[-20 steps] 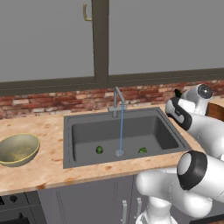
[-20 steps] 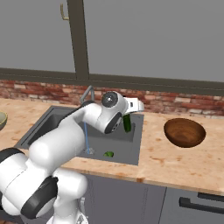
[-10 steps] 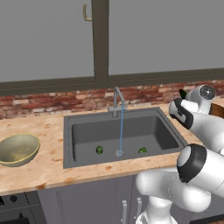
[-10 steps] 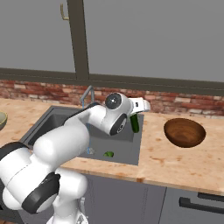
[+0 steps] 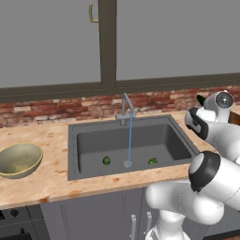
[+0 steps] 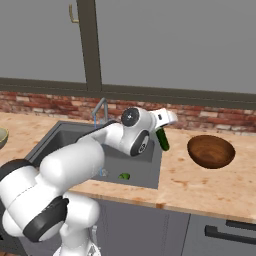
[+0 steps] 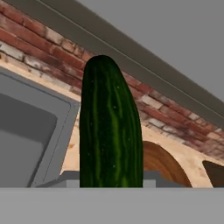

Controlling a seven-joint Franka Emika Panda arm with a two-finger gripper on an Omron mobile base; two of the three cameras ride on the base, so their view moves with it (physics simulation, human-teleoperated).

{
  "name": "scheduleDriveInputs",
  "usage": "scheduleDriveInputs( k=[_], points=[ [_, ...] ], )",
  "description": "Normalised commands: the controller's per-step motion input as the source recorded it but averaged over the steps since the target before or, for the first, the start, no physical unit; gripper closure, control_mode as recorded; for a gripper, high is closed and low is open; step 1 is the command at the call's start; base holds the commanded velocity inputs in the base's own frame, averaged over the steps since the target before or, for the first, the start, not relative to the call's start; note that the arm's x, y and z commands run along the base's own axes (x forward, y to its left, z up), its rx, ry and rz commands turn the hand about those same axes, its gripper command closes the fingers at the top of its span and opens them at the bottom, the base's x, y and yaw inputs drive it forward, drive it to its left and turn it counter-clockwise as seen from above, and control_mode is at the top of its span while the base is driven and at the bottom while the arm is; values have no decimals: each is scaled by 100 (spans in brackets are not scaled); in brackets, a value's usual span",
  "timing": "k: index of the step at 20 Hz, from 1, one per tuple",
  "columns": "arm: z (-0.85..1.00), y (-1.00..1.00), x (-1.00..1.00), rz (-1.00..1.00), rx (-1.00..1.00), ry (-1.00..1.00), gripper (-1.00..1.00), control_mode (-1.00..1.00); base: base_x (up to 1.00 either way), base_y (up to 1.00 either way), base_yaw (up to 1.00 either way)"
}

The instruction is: Pick the avocados from the sink and place them in one bowl. Place the cucumber in the other bowl. Then turn off the sink faucet.

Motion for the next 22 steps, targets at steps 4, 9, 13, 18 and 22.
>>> scheduleDriveInputs(
  k=[4,9,13,18,22],
  points=[
    [0,-30,-6,3,-4,0,100,-100,0,0,0],
    [1,-36,0,9,0,0,100,-100,0,0,0],
    [21,-26,-1,14,0,0,100,-100,0,0,0],
    [13,-25,0,12,0,0,100,-100,0,0,0],
    [1,-27,0,7,0,1,100,-100,0,0,0]
  ],
)
